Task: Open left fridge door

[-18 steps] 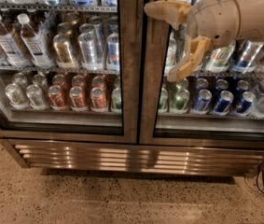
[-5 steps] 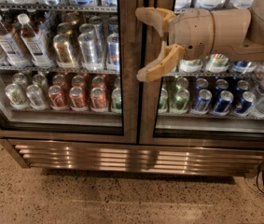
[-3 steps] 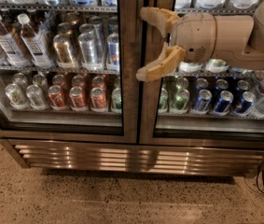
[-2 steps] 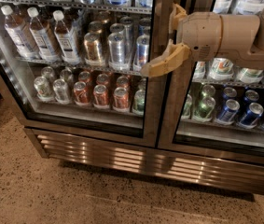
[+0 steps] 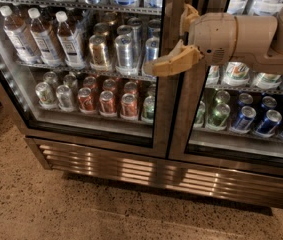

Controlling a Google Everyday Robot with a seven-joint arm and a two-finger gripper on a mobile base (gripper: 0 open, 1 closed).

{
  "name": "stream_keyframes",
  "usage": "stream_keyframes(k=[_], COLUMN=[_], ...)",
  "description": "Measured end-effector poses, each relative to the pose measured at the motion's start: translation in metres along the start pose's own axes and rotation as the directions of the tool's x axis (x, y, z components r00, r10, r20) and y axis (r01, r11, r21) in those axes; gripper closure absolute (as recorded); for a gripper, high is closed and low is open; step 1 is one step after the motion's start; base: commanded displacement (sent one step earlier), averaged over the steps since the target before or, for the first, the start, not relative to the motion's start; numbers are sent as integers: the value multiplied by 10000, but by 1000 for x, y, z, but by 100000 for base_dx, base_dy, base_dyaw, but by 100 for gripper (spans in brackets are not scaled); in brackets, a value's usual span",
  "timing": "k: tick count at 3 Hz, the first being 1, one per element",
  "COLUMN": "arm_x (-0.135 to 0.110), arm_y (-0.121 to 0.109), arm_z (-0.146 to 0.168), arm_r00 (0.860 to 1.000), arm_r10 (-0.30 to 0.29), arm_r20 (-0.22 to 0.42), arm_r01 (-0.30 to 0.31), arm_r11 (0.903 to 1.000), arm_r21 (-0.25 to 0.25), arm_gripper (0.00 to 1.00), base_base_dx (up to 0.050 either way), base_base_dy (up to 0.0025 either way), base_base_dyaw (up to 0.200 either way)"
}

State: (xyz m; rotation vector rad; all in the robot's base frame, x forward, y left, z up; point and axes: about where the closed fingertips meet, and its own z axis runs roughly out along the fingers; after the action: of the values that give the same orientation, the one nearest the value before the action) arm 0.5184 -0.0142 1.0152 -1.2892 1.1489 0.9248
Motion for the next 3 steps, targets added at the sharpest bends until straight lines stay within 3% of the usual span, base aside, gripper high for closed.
stream_keyframes(k=[3], arm_x=[0], arm_y=[0], arm_z=[0], arm_r00=[10000], arm_r10=[0], arm_r20=[0], arm_r01=[0], arm_r11=[10000], arm_r21=[-1], arm_gripper=[89], base_base_dx=[0], base_base_dy=[0], base_base_dyaw=[0])
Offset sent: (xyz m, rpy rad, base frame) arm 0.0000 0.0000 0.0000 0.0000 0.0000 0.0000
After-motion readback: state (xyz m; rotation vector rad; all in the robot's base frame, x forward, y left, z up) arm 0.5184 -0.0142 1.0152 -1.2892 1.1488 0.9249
